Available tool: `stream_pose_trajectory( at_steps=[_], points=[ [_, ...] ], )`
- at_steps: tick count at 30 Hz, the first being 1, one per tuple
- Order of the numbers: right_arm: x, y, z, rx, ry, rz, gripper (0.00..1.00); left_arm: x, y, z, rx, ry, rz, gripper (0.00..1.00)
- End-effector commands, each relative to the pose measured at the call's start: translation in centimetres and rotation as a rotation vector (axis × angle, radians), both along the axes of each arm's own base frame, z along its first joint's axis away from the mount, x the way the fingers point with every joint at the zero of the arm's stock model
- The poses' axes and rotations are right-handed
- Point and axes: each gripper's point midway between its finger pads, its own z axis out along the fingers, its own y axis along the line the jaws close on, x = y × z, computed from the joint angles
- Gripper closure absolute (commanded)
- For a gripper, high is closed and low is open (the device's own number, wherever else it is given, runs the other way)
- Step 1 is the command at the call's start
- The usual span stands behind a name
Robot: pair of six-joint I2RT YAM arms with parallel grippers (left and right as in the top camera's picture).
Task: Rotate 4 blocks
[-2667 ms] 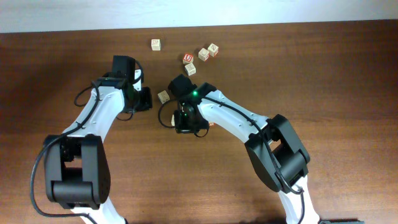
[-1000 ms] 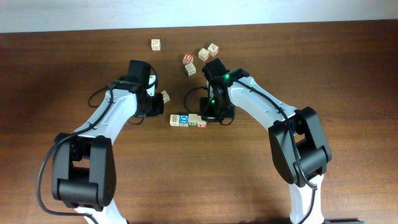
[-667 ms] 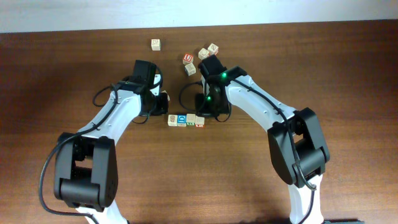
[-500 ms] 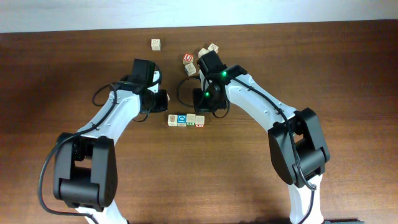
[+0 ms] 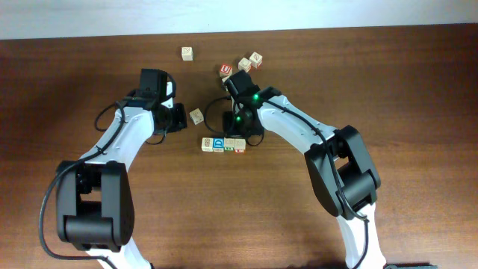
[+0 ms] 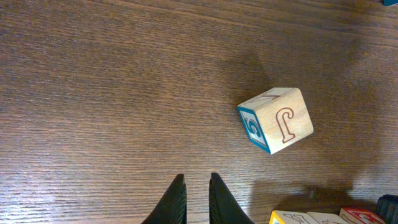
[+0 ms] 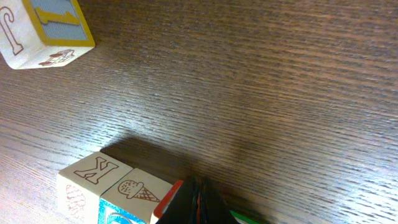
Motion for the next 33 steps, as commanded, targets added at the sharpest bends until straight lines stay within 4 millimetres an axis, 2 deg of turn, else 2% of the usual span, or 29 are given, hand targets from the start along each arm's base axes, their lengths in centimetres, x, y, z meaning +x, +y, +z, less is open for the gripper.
stream_pose_trajectory(
  at_steps=[1, 6, 8, 10, 12, 13, 15, 18, 21, 24, 28, 33],
  points=[
    [-0.3, 0.4, 0.0, -0.008, 0.009, 0.002, 0.95, -0.4, 0.2, -0.2, 0.000, 0.015, 0.016, 0.88],
    [-0.6, 0.5, -0.1, -0.014, 0.018, 0.008, 0.95, -0.6, 0.2, -0.2, 0.001, 0.023, 0.016, 0.89],
    [0.1, 0.4, 0.2, -0.003, -0.002, 0.000, 0.95, -0.7, 0.2, -0.3, 0.002, 0.029, 0.016, 0.89],
    [1.5, -0.5, 2.1, 0.008, -0.022, -0.025, 0.95, -1.0, 0.2, -0.4, 0.005, 0.038, -0.003, 0.93],
    [3.1, -3.0, 7.5, 0.034, -0.036, -0.018, 0.91, -1.6, -0.1, -0.6, 0.013, 0.056, -0.076, 0.97],
    [3.0, -3.9, 8.9, 0.048, -0.020, -0.004, 0.91, -1.9, -0.4, -0.6, 0.005, 0.066, -0.112, 0.98],
    [1.7, -5.9, 10.0, 0.104, 0.062, 0.044, 0.94, -2.7, -2.2, -0.5, -0.073, 0.075, -0.223, 0.97],
    [-0.7, -7.0, 8.0, 0.136, 0.171, 0.098, 0.95, -3.1, -3.6, -0.1, -0.136, 0.066, -0.315, 0.97],
    [-2.7, -7.6, 4.8, 0.114, 0.245, 0.093, 0.95, -3.5, -3.7, -0.2, -0.132, 0.074, -0.348, 0.98],
    [-3.4, -7.4, 2.9, 0.123, 0.255, 0.099, 0.95, -3.5, -3.7, -0.5, -0.127, 0.076, -0.367, 0.99],
    [-4.0, -6.3, 1.1, 0.162, 0.258, 0.093, 0.95, -4.2, -4.4, -3.0, -0.176, 0.144, -0.374, 1.00],
    [-3.9, -5.0, 0.2, 0.171, 0.259, 0.025, 0.95, -4.3, -4.5, -3.1, -0.190, 0.152, -0.358, 1.00]
  ],
)
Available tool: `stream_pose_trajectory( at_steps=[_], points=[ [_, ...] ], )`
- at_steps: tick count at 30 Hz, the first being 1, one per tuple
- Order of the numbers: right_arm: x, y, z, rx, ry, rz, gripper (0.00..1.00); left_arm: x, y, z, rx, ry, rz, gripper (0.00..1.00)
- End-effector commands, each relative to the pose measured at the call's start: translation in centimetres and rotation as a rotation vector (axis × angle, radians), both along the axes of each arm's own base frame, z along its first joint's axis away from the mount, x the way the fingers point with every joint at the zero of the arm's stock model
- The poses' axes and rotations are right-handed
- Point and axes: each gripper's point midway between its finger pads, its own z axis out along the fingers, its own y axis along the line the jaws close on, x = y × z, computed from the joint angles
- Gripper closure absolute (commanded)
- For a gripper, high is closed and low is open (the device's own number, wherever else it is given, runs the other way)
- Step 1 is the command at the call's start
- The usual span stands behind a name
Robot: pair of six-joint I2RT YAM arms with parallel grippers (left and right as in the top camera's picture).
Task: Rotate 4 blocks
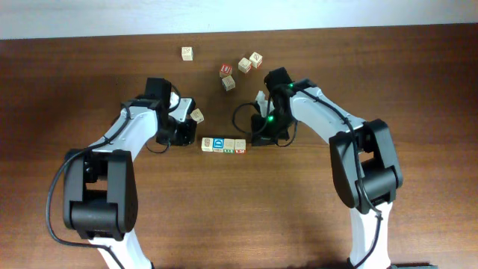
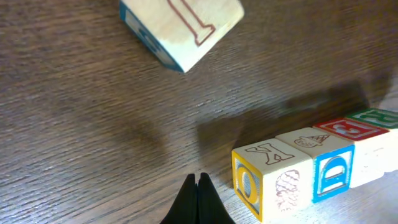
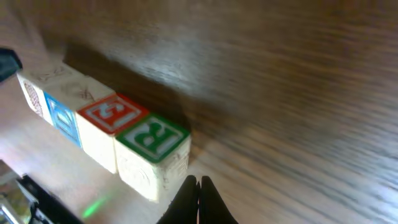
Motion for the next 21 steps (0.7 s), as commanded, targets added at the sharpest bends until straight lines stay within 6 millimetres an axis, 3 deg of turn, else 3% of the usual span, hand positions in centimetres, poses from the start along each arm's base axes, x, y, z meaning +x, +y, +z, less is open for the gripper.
stream_pose_trajectory(
  at_steps=[1, 6, 13, 21],
  points=[
    [-0.5, 1.0, 0.1, 0.006, 0.029, -0.048, 0.95, -0.2, -0.5, 0.1, -0.035, 0.011, -0.003, 1.00],
    [-0.3, 0.8, -0.1, -0.019, 0.047, -0.097, 0.96, -0.5, -1.3, 0.3, -0.073, 0.026, 0.004, 1.00],
    [0.2, 1.2, 0.1, 0.002, 0.037, -0.116, 0.96, -1.9, -4.0, 0.2, -0.070, 0.058, -0.053, 1.00],
    [0.1, 1.5, 0.3, 0.018, 0.046, -0.114, 0.95, -2.0, -4.3, 0.2, -0.068, 0.066, -0.040, 1.00]
  ],
)
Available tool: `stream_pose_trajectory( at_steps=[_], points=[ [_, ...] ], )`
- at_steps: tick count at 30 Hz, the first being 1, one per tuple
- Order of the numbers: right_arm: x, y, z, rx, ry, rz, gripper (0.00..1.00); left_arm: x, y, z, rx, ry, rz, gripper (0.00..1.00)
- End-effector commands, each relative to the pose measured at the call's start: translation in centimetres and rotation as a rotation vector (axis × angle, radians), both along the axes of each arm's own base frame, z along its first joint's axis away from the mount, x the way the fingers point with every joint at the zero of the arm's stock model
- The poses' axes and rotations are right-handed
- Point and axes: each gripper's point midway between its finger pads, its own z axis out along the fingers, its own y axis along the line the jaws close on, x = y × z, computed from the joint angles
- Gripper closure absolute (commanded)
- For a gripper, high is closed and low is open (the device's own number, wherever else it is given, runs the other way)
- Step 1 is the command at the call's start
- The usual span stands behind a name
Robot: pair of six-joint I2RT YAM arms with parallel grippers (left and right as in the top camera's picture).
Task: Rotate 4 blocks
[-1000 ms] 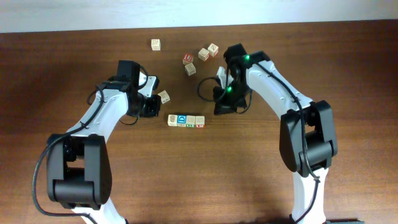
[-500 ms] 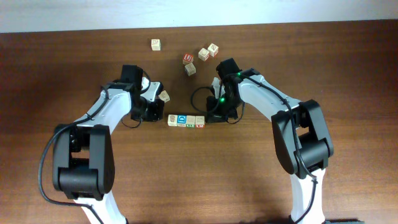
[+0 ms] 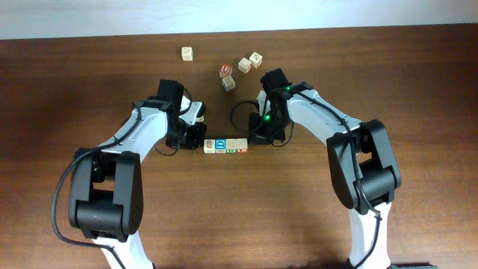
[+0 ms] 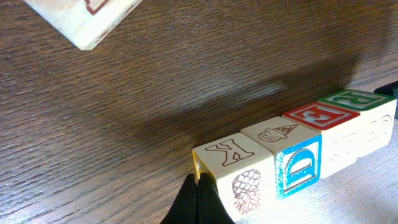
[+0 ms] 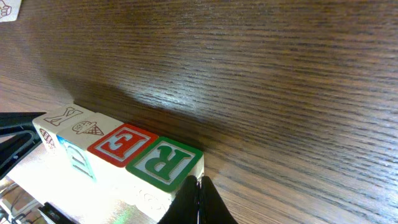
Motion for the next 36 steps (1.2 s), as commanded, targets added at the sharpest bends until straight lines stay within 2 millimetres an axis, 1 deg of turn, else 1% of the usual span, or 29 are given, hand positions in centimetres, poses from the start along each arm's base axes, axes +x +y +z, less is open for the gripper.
stream_pose_trajectory(
  at_steps=[1, 12, 19, 26, 30, 32, 36],
  points=[
    [-0.7, 0.7, 0.6, 0.027, 0.027, -0.005, 0.95, -0.4, -1.2, 0.1, -0.032, 0.012, -0.015, 1.00],
    [-0.8, 1.1, 0.9, 0.055, 0.038, -0.006, 0.95, -0.1, -1.1, 0.1, -0.022, -0.003, -0.015, 1.00],
    [-0.8, 2.4, 2.0, 0.143, 0.043, 0.008, 0.95, -0.1, -1.1, 0.1, -0.022, -0.003, -0.015, 1.00],
    [-0.7, 2.9, 3.3, 0.175, 0.019, 0.018, 0.95, -0.1, -1.1, 0.1, -0.022, -0.003, -0.015, 1.00],
    [-0.8, 4.1, 4.0, 0.187, 0.000, 0.045, 0.95, -0.1, -1.2, 0.1, -0.022, -0.003, -0.017, 1.00],
    [-0.8, 4.9, 4.6, 0.196, -0.018, 0.064, 0.96, -0.3, -1.8, 0.1, -0.022, -0.004, -0.033, 1.00],
    [-1.0, 5.7, 5.0, 0.208, -0.023, 0.082, 0.95, -0.4, -2.7, 0.1, -0.024, -0.016, -0.055, 1.00]
  ],
)
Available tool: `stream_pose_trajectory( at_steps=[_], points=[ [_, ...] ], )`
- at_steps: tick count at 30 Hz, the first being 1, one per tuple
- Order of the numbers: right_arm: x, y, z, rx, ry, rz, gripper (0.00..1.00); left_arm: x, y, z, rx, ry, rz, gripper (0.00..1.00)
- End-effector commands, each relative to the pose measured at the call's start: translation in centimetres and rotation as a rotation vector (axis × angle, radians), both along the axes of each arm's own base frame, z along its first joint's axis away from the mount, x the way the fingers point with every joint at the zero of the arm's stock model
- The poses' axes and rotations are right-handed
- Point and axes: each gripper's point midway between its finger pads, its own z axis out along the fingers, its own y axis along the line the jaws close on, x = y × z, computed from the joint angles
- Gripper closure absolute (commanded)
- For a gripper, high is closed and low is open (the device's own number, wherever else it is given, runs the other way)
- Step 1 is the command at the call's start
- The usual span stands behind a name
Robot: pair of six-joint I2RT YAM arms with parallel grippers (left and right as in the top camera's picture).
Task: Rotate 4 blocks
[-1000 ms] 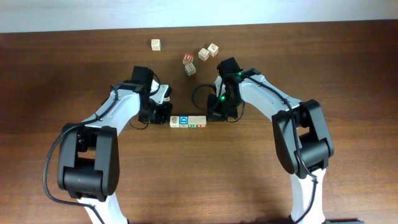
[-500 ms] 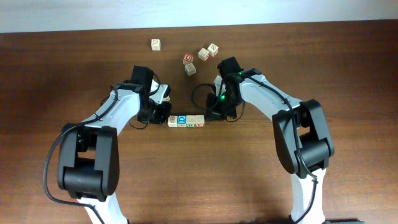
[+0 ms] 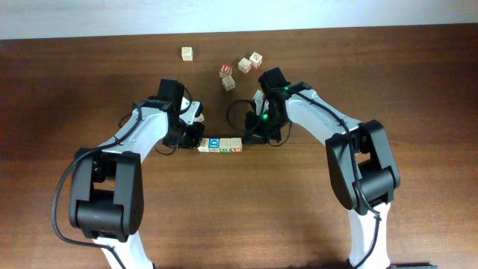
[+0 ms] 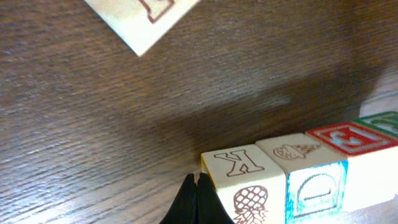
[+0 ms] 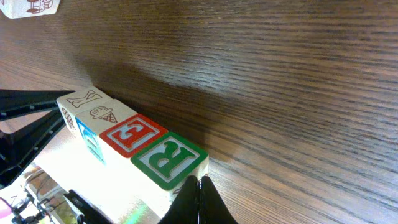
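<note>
A row of wooden letter blocks [image 3: 219, 144] lies on the brown table between my two arms. My left gripper [image 4: 196, 182] is shut with nothing in it, its tip touching the X block [image 4: 239, 169] at the row's left end. On from that come an ice-cream block [image 4: 297, 152] and a red E block [image 5: 134, 134]. At the right end, my right gripper [image 5: 199, 182] is shut and empty too, its tip against the green R block [image 5: 169, 158]. In the overhead view both grippers sit at the row's ends.
A loose block [image 4: 144, 15] lies just behind the row, near my left wrist. Several more loose blocks [image 3: 239, 69] are scattered at the far middle of the table, and one [image 3: 187, 53] sits apart to their left.
The row of blocks has shifted a little to the left on the table. Both shut grippers stay at its two ends, the right one having followed it.
First the right gripper stood over the row's right end and the left gripper was off near the loose block. Then both stood shut near the row's ends. Then both touched the ends, and now the row sits slightly further left.
</note>
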Motion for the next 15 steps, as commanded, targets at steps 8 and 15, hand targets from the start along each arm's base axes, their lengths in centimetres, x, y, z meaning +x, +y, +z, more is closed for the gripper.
stream_pose_trajectory(
  at_steps=[8, 15],
  points=[
    [-0.8, 3.9, 4.0, 0.121, -0.052, 0.077, 0.95, -0.9, -4.0, 0.6, -0.113, 0.011, -0.071, 1.00],
    [-1.9, 2.1, 1.8, -0.068, -0.036, 0.069, 0.95, -0.4, -4.1, 0.7, -0.122, 0.005, -0.030, 1.00]
  ],
)
